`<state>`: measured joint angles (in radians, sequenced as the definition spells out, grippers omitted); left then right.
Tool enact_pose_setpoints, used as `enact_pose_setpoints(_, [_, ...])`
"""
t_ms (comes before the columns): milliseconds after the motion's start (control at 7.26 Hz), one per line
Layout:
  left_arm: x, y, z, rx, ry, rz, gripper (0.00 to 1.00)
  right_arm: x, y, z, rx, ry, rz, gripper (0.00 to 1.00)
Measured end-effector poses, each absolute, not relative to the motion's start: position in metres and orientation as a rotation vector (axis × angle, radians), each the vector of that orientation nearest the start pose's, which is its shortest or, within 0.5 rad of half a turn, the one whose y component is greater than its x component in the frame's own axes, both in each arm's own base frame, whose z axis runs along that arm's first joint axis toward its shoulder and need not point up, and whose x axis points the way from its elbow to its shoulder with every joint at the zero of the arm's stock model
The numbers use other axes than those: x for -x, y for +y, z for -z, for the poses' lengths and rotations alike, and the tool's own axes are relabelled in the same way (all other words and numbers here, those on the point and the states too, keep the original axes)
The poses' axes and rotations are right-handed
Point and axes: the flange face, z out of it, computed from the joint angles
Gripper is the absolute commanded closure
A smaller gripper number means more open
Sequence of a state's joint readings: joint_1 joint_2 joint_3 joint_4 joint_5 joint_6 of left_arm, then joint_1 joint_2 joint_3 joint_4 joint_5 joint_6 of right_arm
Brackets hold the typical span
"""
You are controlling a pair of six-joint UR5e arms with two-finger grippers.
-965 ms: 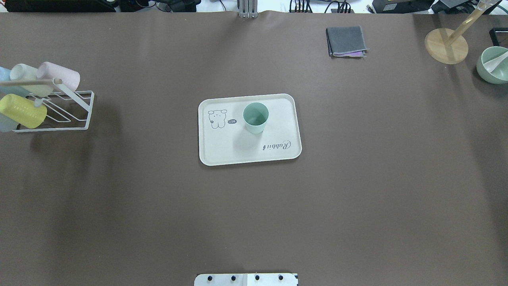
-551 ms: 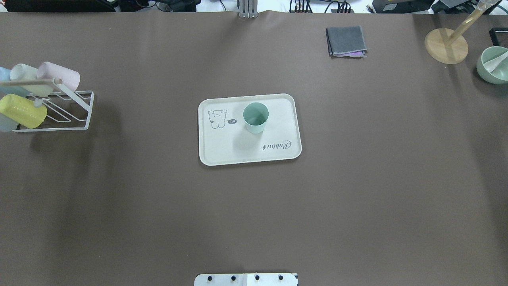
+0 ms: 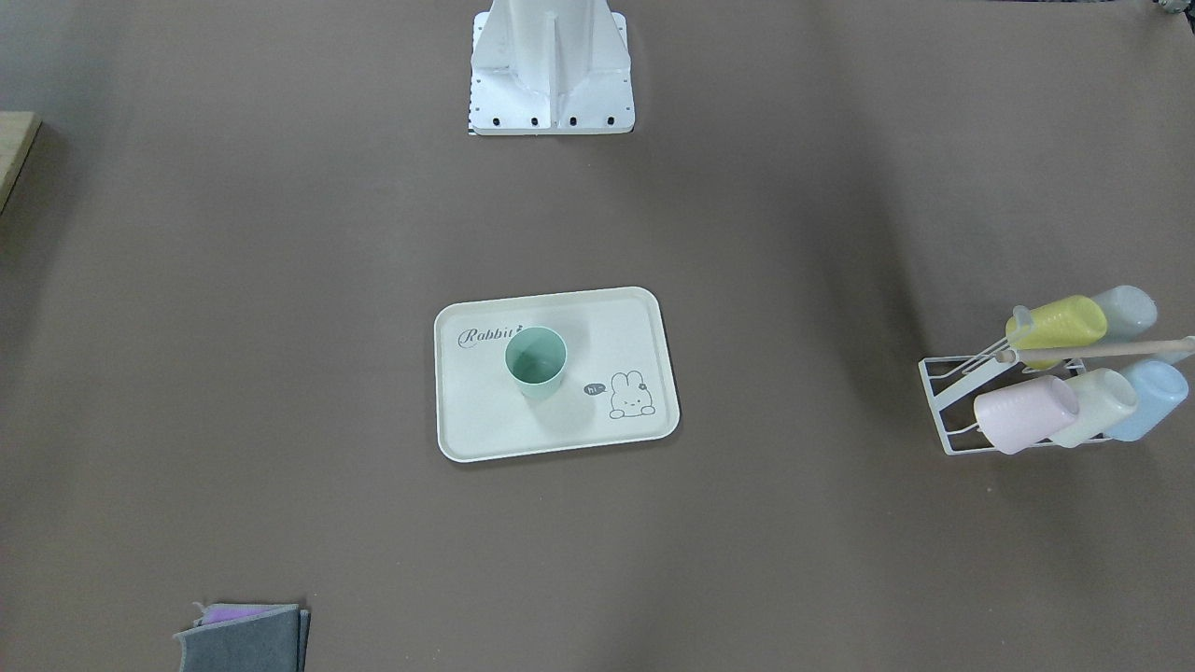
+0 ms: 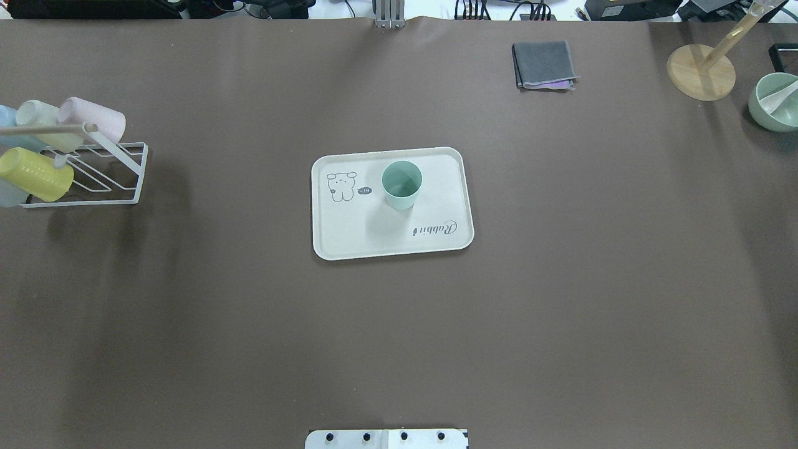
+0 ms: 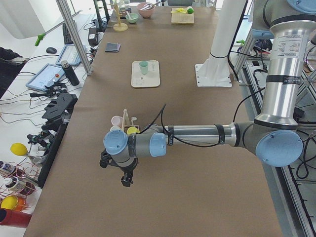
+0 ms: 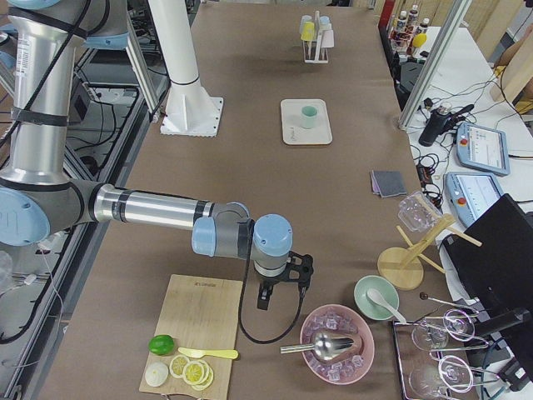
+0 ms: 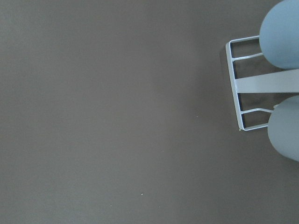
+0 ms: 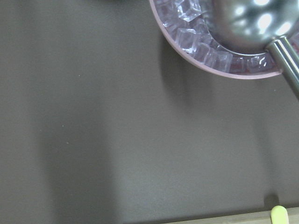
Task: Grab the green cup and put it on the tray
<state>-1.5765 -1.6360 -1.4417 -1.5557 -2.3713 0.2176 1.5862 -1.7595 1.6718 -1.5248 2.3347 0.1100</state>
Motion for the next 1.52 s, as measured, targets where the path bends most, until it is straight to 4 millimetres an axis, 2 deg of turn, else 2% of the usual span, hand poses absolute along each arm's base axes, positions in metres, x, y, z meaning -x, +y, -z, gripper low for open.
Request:
enact_pose_setpoints(276, [0.065,-0.511,-0.694,-0.026,0.802,-0.172,0.01,-0.071,-0.406,-0.691,0.076,-0.762,-0.135,0.00])
enact_pose_setpoints(965, [0.074,-0.512,-0.672,-0.068,0.798,-0.166,0.01,-0.071,-0.407,-0.691,0.076,-0.762,-0.136,0.00])
enact_pose_setpoints(1516, [0.075,-0.511,-0.676,-0.057,0.799,-0.158,0.01,-0.071,-0.406,-0.691,0.076,-0.762,-0.135,0.00])
